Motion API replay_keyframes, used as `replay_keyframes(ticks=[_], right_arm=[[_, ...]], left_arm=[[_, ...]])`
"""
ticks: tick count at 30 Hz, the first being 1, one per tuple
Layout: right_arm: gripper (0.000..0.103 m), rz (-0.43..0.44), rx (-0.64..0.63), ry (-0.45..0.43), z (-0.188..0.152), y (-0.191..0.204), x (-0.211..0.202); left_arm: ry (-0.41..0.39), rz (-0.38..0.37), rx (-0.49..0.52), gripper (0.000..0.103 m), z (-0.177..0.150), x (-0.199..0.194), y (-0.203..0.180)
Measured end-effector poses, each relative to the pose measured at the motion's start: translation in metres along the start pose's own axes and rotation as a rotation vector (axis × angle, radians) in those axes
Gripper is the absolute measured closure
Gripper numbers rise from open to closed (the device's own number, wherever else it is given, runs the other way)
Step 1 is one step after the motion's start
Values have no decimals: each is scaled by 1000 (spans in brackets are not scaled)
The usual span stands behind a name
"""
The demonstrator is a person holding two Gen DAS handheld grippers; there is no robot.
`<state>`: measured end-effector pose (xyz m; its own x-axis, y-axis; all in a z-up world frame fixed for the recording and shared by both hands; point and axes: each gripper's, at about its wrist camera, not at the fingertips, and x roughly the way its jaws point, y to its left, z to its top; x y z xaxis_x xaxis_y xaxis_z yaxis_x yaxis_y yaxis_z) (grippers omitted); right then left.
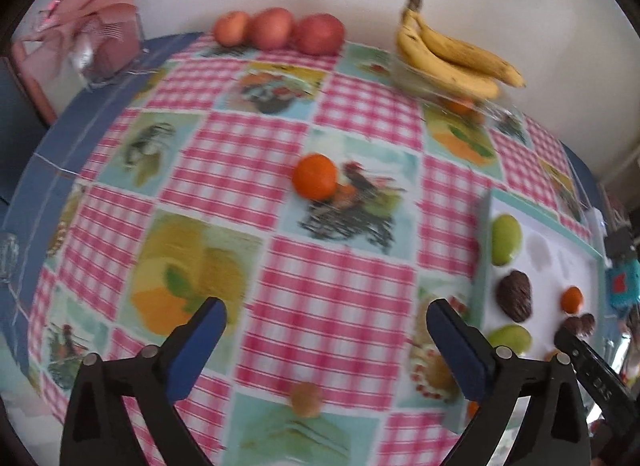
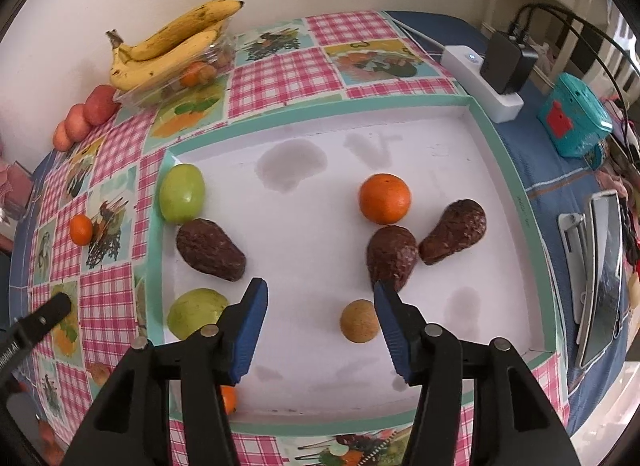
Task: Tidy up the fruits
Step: 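Open both tools to release the fruits into the tray, then move the left tool back toward the fruit while the right tool grasps another small brown fruit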
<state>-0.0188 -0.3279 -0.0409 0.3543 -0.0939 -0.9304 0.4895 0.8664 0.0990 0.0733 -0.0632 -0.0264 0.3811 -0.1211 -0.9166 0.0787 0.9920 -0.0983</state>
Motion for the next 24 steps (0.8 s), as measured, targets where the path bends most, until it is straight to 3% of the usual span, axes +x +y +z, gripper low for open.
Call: replay_keyframes(ticks=[1, 3, 6, 9, 15, 19, 24], right_arm=[[33, 3, -2, -4, 0, 2, 0], [26, 7, -10, -12, 0, 6, -1], [25, 15, -25, -17, 0, 12, -2], [9, 20, -38, -26, -2, 19, -2], [9, 50, -58, -49, -4, 31, -2], [9, 65, -93, -49, -6, 46, -2], [9, 86, -160, -44, -9, 72, -4]], left_arm=[[-8, 14, 0, 0, 2, -1, 4], [-19, 28, 1, 0, 4, -4, 9], [-41, 29, 1, 0, 5, -11, 15], [-62, 44, 20, 0, 8, -16, 18], [-76, 75, 54, 0, 12, -22, 28], [-59, 157, 131, 0, 12, -18, 35], [-33, 195, 172, 0, 12, -16, 47]])
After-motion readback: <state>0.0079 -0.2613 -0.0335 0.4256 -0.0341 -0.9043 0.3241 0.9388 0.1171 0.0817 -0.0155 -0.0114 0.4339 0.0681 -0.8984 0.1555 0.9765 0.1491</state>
